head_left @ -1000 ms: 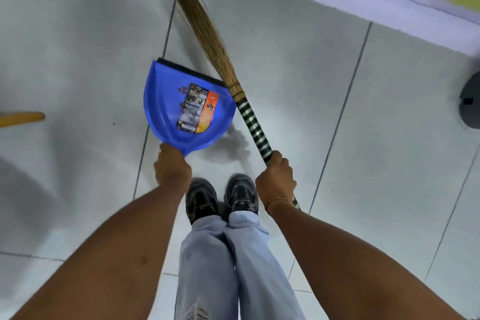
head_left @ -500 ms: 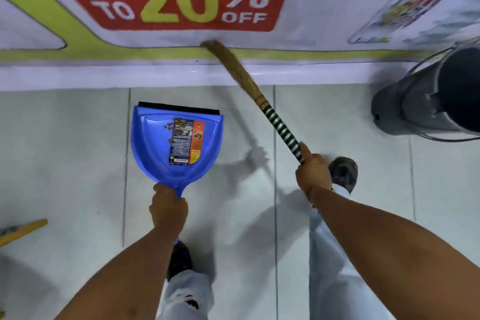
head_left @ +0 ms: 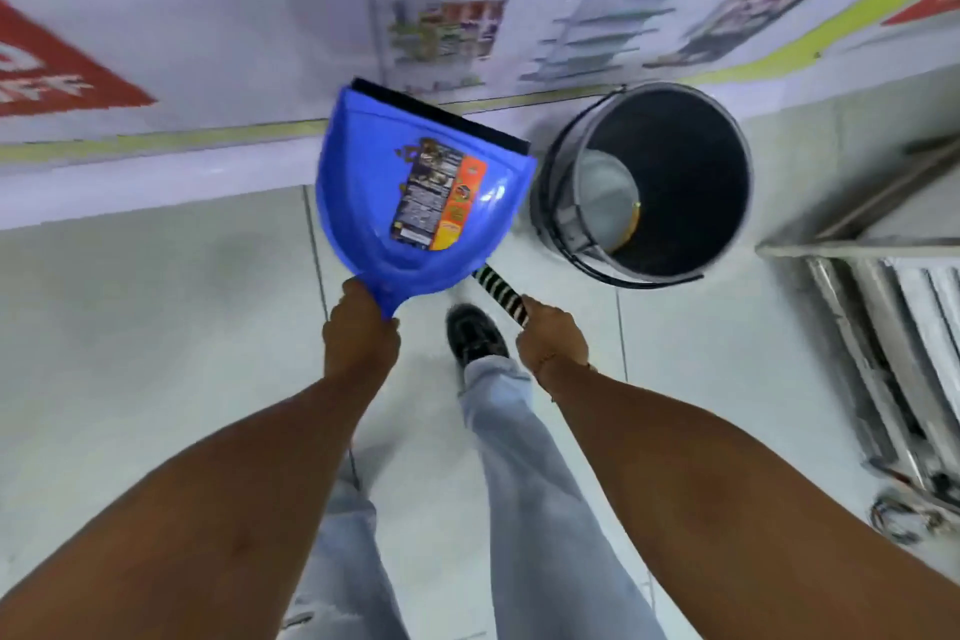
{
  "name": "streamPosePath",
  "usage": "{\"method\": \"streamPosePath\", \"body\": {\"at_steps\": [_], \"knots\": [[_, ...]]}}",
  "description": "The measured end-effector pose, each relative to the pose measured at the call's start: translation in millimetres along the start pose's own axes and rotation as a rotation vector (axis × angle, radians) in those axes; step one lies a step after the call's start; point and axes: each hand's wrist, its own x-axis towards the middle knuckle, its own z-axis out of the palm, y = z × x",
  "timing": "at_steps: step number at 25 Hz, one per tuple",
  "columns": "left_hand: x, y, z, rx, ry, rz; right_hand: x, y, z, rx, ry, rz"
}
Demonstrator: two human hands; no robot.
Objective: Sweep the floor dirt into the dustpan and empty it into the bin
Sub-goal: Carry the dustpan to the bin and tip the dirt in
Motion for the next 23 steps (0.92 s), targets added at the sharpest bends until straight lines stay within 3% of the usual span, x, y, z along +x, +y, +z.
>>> {"method": "streamPosePath", "body": {"at_steps": [6, 9, 15, 18, 23], "knots": [[15.5, 93.9, 25.9, 0.256, -0.128, 0.550, 11.6, 46.5, 8.6, 0.037, -0.066, 0.063], [11.0, 122.1, 26.7, 0.259, -0.296, 0.721, 5.7, 53.9, 11.2, 0.073, -0.089, 0.059], [3.1, 190.7, 38.7, 0.244, -0.529, 0.490, -0.9, 60.5, 4.5, 0.136, -0.090, 0.055], [0.9, 214.8, 46.8, 0.020, -0.604, 0.240, -2.2, 67.5, -2.2, 0.172, -0.091, 0.063], [1.2, 219.8, 48.0, -0.110, -0.646, 0.091, -2.7, 72.9, -9.3, 0.194, -0.063, 0.078]]}}
